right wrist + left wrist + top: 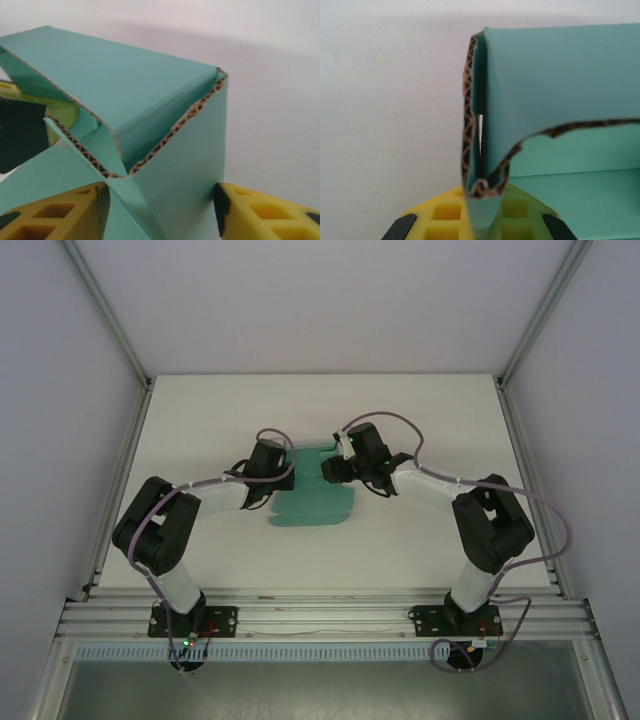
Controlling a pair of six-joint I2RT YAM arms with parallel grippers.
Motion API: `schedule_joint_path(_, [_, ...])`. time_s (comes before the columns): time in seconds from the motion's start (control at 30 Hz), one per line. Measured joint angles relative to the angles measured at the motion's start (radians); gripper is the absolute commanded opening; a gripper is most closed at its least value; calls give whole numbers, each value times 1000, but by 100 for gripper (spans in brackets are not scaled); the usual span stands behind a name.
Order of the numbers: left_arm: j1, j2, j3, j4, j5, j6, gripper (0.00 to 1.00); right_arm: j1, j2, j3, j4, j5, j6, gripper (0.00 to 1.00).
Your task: Assemble paper box
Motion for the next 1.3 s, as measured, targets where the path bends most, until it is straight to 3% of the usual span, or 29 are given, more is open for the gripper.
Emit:
schedule_joint_path(0.53, [-39,0,13,-9,-1,0,0,26,74,47,-53,305,143,13])
schedule_joint_path(0.83, [-58,0,36,-31,0,-11,0,62,185,186,-214,543,230,0])
schedule_joint_path(1.13, [-72,23,74,-36,13,-37,0,96,286,281,-292,780,348,0])
schedule_joint_path(1.3, [-71,49,79,-31,21,-50,0,107,328,301,-290,837,377,0])
